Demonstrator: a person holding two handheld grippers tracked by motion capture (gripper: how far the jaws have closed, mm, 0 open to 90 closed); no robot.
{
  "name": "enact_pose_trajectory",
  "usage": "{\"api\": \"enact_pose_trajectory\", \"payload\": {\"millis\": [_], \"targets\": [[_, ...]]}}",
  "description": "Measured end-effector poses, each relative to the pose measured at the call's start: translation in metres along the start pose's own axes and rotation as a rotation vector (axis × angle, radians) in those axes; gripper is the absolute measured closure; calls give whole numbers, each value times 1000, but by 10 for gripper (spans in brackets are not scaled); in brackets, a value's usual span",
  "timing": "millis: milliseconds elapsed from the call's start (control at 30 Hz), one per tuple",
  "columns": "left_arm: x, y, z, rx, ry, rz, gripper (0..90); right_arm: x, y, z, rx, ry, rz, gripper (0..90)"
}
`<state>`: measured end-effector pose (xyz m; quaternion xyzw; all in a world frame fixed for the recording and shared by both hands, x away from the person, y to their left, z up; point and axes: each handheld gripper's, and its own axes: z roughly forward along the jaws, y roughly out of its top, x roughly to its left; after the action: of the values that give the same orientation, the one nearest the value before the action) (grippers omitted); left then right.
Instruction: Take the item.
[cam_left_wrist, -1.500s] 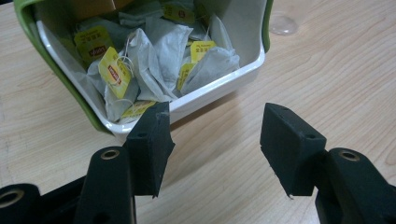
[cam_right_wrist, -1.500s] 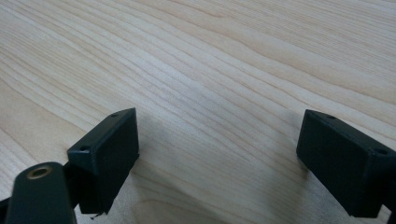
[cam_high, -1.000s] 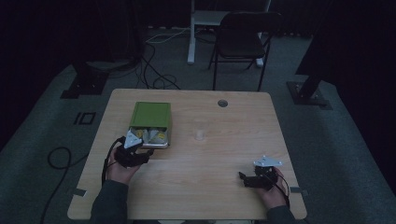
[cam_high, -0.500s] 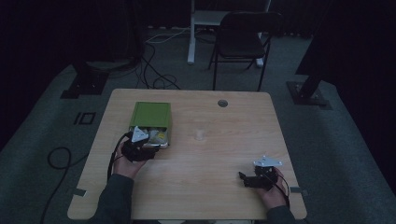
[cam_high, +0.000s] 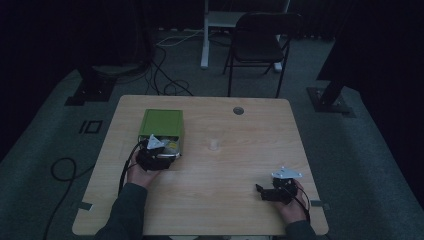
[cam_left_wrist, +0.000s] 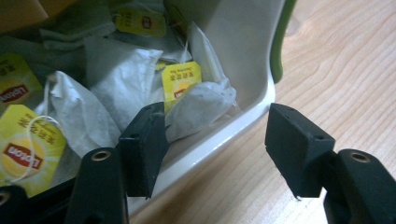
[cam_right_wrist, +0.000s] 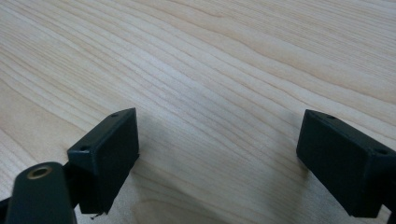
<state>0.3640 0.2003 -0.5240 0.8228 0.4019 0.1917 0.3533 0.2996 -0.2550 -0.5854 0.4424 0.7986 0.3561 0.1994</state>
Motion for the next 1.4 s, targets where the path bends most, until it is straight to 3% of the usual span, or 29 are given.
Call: {"api": "enact_pose_trajectory", "payload": {"millis": [200, 633, 900, 1100, 1267, 1400], "targets": [[-2, -4, -3, -12, -13, -22, 411, 0, 0, 0, 0, 0, 1, 127], [-13, -19, -22, -4, -49, -19, 467, 0, 0, 0, 0, 0, 0, 127], [-13, -11, -32, -43, -24, -6, 487, 0, 0, 0, 0, 0, 0, 127], [-10, 0, -26, -39, -17, 1, 596, 0, 0, 0, 0, 0, 0, 127], [-8, -2, -14, 2, -14, -4, 640, 0, 0, 0, 0, 0, 0, 127], [-7, -2, -12, 13, 2, -8, 740, 0, 0, 0, 0, 0, 0, 127]]}}
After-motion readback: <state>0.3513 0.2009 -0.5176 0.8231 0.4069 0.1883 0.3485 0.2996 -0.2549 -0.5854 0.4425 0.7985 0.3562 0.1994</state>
